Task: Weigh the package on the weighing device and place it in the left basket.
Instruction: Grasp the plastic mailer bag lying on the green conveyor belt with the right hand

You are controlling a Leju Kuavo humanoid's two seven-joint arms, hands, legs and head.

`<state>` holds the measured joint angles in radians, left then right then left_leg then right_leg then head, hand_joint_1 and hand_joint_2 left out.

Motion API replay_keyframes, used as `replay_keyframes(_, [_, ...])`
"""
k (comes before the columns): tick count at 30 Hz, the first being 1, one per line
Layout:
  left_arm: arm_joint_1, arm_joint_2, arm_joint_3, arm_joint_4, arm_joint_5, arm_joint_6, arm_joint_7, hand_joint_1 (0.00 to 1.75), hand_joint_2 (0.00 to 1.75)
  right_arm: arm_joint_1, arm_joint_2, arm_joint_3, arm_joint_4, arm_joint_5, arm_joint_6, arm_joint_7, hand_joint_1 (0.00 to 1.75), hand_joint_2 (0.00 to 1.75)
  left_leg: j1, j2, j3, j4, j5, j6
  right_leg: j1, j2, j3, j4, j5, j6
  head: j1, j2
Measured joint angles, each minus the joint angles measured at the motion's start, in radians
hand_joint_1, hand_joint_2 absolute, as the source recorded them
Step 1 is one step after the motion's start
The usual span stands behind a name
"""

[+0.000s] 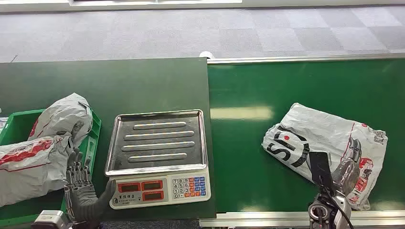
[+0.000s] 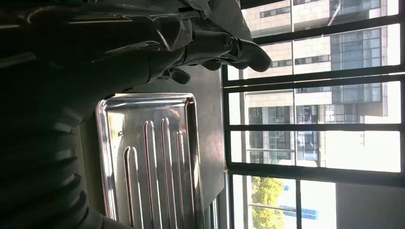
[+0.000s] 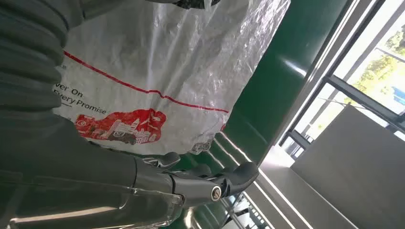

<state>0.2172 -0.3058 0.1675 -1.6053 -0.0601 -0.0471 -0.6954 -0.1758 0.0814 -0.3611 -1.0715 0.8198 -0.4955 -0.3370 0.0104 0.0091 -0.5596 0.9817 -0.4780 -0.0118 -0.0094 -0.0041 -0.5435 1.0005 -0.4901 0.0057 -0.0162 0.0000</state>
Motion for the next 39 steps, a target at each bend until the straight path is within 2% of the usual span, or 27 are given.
replay_keyframes(11, [-0.014,-0.006,-0.02,0.016,-0.001,0.026,0.0,0.0,1.75,-0.065,-0.043,-0.074,0.134,0.029,0.021,0.032,0.0,1.75,0.0,-0.001,0.0,0.0,0.0,0.0,0.0,0.0,0.0,0.0,0.0,0.0,0.0,0.0])
replay_keyframes(16, [-0.022,-0.006,-0.029,0.027,0.0,0.026,0.0,0.0,1.75,-0.105,-0.067,-0.077,0.258,0.118,0.126,0.162,0.0,1.75,0.0,-0.001,0.0,0.0,0.0,0.0,0.0,-0.001,0.0,0.0,0.0,0.0,0.0,0.0])
replay_keyframes(21, [-0.055,-0.004,-0.063,0.069,0.002,0.042,0.0,0.0,1.75,-0.117,-0.097,-0.078,0.414,0.204,0.23,0.25,0.0,1.75,0.0,-0.003,0.0,0.0,0.0,0.0,0.0,-0.003,0.001,0.0,0.0,0.0,0.0,0.0])
replay_keyframes(22, [-0.063,-0.002,-0.069,0.078,0.004,0.044,0.0,0.0,1.75,-0.122,-0.102,-0.076,0.437,0.229,0.258,0.268,0.07,1.75,0.0,-0.002,0.002,0.0,0.0,0.0,0.0,-0.002,0.002,-0.001,0.0,0.0,-0.001,0.0])
replay_keyframes(23, [-0.073,0.0,-0.075,0.09,0.007,0.044,0.0,0.0,1.75,-0.129,-0.106,-0.074,0.458,0.252,0.288,0.285,0.41,1.75,0.001,0.0,0.005,0.0,-0.001,0.0,0.001,-0.001,0.003,-0.001,0.0,0.0,-0.001,0.0])
replay_keyframes(25, [-0.094,0.004,-0.087,0.118,0.01,0.043,0.0,0.0,1.75,-0.144,-0.115,-0.072,0.493,0.277,0.342,0.302,1.28,1.75,0.003,0.002,0.014,0.0,-0.005,0.001,0.002,0.001,0.01,-0.004,-0.002,0.0,0.0,0.0])
replay_keyframes(26, [-0.104,0.005,-0.092,0.13,0.012,0.043,0.0,0.0,1.75,-0.149,-0.119,-0.071,0.508,0.282,0.358,0.305,1.64,1.75,0.004,0.003,0.019,0.0,-0.008,0.001,0.003,0.001,0.014,-0.005,-0.004,0.0,0.0,0.0])
replay_keyframes(27, [-0.112,0.007,-0.096,0.142,0.015,0.044,0.0,0.0,1.75,-0.153,-0.123,-0.07,0.521,0.286,0.366,0.307,1.73,1.75,0.004,0.003,0.025,-0.001,-0.011,0.001,0.003,0.002,0.019,-0.007,-0.007,0.001,0.0,0.0])
replay_keyframes(32, [-0.132,0.012,-0.109,0.171,0.022,0.043,0.0,0.0,1.75,-0.164,-0.14,-0.066,0.549,0.305,0.369,0.315,1.73,1.75,0.004,0.002,0.045,0.0,-0.019,0.005,0.003,0.001,0.042,-0.011,-0.015,0.005,0.001,0.0])
replay_keyframes(39, [-0.146,0.016,-0.117,0.183,0.025,0.041,0.0,0.0,1.75,-0.168,-0.152,-0.067,0.547,0.319,0.346,0.283,1.72,1.75,0.004,0.003,0.042,0.001,-0.018,0.008,0.003,0.002,0.04,-0.013,-0.01,0.008,0.0,0.0])
